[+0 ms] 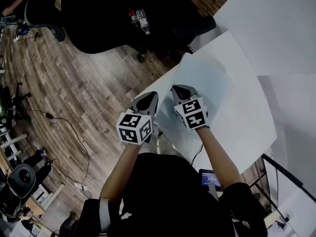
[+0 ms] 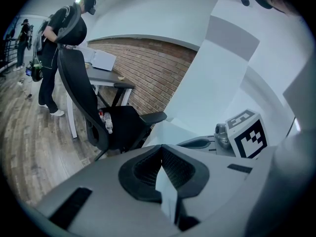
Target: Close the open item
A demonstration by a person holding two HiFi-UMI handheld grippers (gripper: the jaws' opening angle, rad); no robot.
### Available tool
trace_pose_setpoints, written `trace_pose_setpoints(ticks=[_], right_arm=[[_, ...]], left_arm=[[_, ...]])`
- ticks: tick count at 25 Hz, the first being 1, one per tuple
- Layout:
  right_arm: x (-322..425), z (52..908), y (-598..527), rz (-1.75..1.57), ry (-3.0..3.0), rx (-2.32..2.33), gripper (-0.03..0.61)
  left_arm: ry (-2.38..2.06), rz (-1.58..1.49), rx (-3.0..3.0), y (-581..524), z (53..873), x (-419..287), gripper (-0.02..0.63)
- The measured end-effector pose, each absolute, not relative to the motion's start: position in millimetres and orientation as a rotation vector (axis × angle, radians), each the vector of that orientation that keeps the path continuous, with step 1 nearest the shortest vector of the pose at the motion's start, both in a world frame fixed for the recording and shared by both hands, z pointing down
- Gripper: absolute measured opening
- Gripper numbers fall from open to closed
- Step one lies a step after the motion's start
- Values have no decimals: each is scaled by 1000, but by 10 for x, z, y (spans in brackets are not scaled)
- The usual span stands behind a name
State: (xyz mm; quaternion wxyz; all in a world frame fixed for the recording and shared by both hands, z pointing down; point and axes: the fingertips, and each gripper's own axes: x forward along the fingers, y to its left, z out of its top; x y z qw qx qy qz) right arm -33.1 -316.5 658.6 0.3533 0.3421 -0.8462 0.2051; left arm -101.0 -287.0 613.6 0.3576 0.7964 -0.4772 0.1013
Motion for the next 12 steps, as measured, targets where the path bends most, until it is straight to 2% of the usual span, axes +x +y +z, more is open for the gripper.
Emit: trace_pose_setpoints(ticks=[12], right_arm=[[-353,6580,-3174,525,-2166,885,38]], left_arm=[[-1208,256,2057,-2905,6153,-1052,14]])
